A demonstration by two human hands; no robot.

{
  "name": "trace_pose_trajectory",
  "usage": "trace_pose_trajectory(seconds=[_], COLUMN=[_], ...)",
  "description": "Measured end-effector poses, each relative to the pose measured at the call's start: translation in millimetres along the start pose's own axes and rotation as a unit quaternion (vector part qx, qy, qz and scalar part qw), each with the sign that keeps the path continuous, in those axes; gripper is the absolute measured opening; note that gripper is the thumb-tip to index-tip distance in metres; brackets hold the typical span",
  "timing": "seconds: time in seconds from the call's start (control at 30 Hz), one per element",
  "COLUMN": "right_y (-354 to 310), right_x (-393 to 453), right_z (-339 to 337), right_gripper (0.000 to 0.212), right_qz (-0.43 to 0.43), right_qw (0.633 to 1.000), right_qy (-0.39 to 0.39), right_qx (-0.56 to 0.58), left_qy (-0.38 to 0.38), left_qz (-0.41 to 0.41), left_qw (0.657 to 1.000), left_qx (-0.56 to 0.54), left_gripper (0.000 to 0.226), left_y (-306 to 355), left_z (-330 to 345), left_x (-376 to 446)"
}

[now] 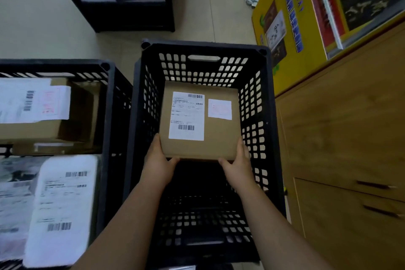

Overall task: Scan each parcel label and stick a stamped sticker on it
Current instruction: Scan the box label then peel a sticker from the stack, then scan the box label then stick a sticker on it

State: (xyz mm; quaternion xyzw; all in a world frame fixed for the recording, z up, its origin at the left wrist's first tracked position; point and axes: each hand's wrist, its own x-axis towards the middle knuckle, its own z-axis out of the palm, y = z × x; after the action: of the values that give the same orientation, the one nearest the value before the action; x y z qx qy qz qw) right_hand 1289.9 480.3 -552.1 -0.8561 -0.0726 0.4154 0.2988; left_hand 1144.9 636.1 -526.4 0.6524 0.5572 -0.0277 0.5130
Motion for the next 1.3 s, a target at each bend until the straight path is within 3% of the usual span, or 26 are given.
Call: trace_pose_trajectory(seconds=[0.43, 0.9, 1.0, 1.13, 1.3], right_y=[61.4, 36.4, 20.1, -21.6, -86.2], right_x=[50.2, 76.2, 42.2, -35.3, -152.6], right_z=[48.7, 25.1, 6.7, -29.6, -85.4], right_gripper=[0.094, 0.096, 0.092, 0.074, 0.061], right_qz=[-0.028, -0.061, -0.082, -0.140, -0.210], right_qw=[0.999, 0.996, 0.992, 0.983, 0.966], right_qy=[0.019, 0.030, 0.028, 0.017, 0.013], right_qx=[0.031, -0.054, -0.087, -0.117, -0.150], left_qy=[0.042, 0.025, 0.008, -0.022, -0.035], left_qz=[-0.019, -0.003, 0.032, 0.149, 0.299], left_qw=[0.999, 0.999, 0.998, 0.983, 0.909], left_qx=[-0.009, 0.046, 0.053, 0.107, 0.288], left_gripper=[0.081, 0.075, 0.071, 0.063, 0.060], left_y=[-83.2, -51.2, -26.3, 24.6, 102.5], left_z=[58.2, 51.0, 31.7, -17.3, -96.8], left_x=[49.3, 72.1, 35.7, -38.9, -128.5])
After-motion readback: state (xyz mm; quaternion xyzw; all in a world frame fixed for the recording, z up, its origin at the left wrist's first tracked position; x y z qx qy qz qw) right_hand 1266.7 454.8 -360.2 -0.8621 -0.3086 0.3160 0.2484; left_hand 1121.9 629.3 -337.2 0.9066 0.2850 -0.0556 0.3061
